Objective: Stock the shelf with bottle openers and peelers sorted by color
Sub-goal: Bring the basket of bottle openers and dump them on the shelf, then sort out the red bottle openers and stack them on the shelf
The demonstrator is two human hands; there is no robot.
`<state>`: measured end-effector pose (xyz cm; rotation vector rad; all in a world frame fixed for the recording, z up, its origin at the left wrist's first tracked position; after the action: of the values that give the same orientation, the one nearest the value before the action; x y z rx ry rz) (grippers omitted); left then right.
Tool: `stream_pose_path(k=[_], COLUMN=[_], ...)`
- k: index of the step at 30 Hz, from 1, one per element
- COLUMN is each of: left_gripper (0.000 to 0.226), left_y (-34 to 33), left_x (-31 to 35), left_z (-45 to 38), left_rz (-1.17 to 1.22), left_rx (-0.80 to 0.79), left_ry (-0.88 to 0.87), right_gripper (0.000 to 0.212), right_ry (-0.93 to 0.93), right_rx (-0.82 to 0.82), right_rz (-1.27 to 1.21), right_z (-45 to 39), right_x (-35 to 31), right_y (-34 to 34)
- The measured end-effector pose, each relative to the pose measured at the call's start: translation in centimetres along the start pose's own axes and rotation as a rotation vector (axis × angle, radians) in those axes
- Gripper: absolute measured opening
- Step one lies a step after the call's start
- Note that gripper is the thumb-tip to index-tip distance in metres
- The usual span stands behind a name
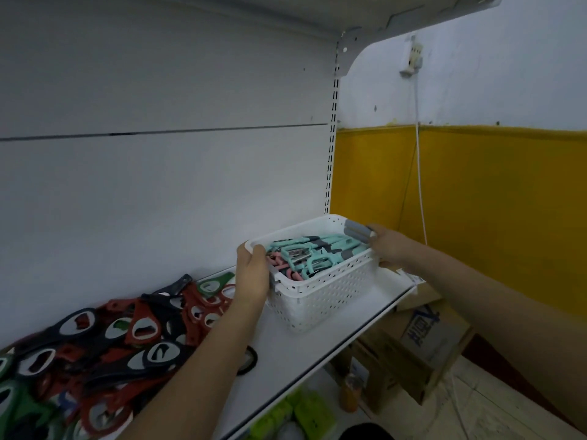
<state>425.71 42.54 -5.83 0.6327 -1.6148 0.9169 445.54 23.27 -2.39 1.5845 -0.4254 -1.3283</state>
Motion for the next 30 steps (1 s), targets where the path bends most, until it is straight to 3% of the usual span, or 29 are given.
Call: stream_pose_path(k=[2,6,15,21,23,26,28,30], left_gripper=[0.022,0.025,0.050,0.049,0.050,0.047,0.034,0.021], left_y=[0.0,-0.6,-1.3,-1.5,-1.3,0.3,2.2,4.9], left_x=[-0.1,-0.6,-1.3,-0.8,-0.6,-1.2,-0.4,1.5], left_z=[-0.5,-2.8,-7.5,-8.3,-7.8,-6.4,-4.3,-1.1], left_rz=[0.004,-0.030,-0.100,-0.130,-0.146,-0.113,-0.116,-0.219], left_rx=[-0.002,-0.010,0.243,0.322,0.313,0.275,0.154,0.003], left_ry=[-0.015,0.010,0.052,0.087,0.123,0.248,0.207,0.035], right_gripper=[0.052,0.049,0.053,0.046,0.041,0.053,0.062,0.053], right_ry=[-0.008,-0.015,-0.064,0.014,-0.034,-0.033,0.162,0.429], right_rx=[0.004,0.049,0.095,0.145,0.157,0.385,0.649,0.844], right_rz=[-0.127,-0.136,-0.093,0.125,0.189,0.368,0.314,0.224], right_z=[-0.5,-2.4,-7.9,-8.7,-7.5,-5.2,-2.7,1.4], right_x=[0.3,0.1,-1.8,-2.6,-2.8,-4.4,-6.7,-10.1], right_y=[-0.6,-0.9,-1.2,-1.4,-1.2,0.6,1.4,0.9])
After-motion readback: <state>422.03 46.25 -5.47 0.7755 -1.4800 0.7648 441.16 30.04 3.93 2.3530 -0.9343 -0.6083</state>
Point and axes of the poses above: each hand's wrist, its own z-axis away from the middle knuckle, its own y-axis out of the back of the hand, x = y × z, the point moved 6 cm from there along -z, towards the middle knuckle, and after that the axes turned 12 degrees about z, right-handed, at the moved point
